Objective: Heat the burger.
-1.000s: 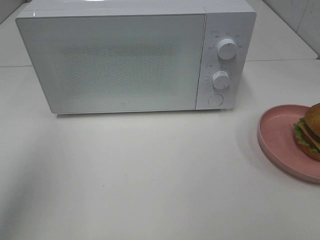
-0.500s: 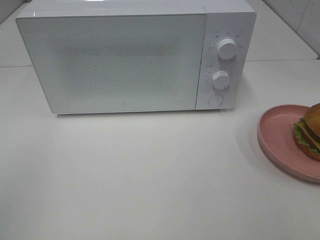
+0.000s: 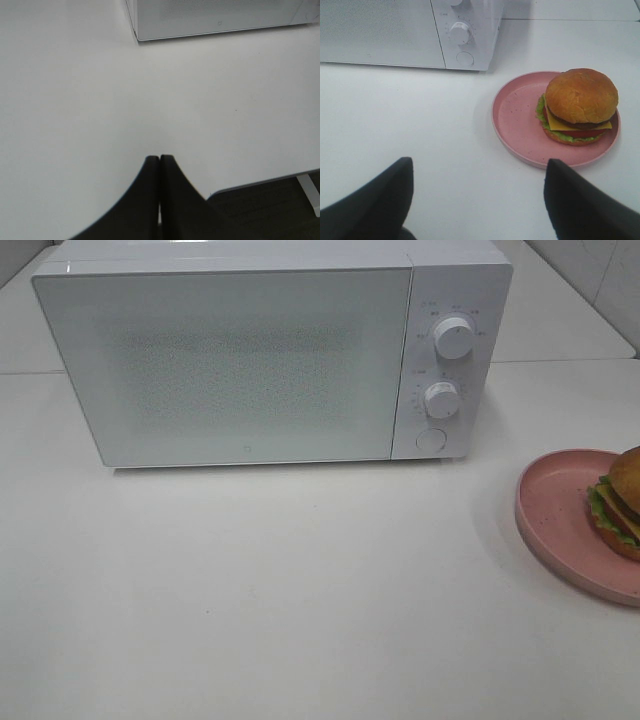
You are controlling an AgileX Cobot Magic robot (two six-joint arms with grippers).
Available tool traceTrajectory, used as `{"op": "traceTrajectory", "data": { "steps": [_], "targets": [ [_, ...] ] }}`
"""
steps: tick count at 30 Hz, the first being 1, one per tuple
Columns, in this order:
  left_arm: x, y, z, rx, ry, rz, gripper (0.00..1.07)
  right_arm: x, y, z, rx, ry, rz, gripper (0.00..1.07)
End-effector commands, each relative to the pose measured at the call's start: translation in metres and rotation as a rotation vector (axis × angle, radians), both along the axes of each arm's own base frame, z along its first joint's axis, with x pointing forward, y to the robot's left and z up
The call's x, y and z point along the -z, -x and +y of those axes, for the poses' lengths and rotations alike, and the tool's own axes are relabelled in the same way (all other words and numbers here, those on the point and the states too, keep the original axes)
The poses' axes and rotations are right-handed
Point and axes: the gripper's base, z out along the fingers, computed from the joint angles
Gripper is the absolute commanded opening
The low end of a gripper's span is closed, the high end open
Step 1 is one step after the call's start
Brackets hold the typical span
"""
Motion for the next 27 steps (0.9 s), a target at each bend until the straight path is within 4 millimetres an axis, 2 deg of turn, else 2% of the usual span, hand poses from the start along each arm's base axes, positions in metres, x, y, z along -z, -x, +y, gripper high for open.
{"op": "traceTrajectory", "data": {
  "steps": [1,11,19,27],
  "targets": [
    [-0.0022,-0.0036,0.0004,-0.011,0.009,-0.09,0.0,-0.0006,0.0034,-0.0004,0.002,-0.011,-0.04,0.68],
    [0.0014,-0.0103,-0.0016,0.005,0.002,-0.125,0.0,-0.0006,0.0034,-0.0004,0.004,-0.011,-0.04,0.68],
    [0.0014,-0.0103,-0.0019,0.007,0.003,-0.125,0.0,-0.0006,0.0032,0.0008,0.169,-0.007,-0.041,0.68],
    [0.0014,-0.0103,-0.002,-0.021,0.002,-0.126,0.0,-0.0006,0.0031,0.001,0.203,-0.007,-0.041,0.68]
  ]
}}
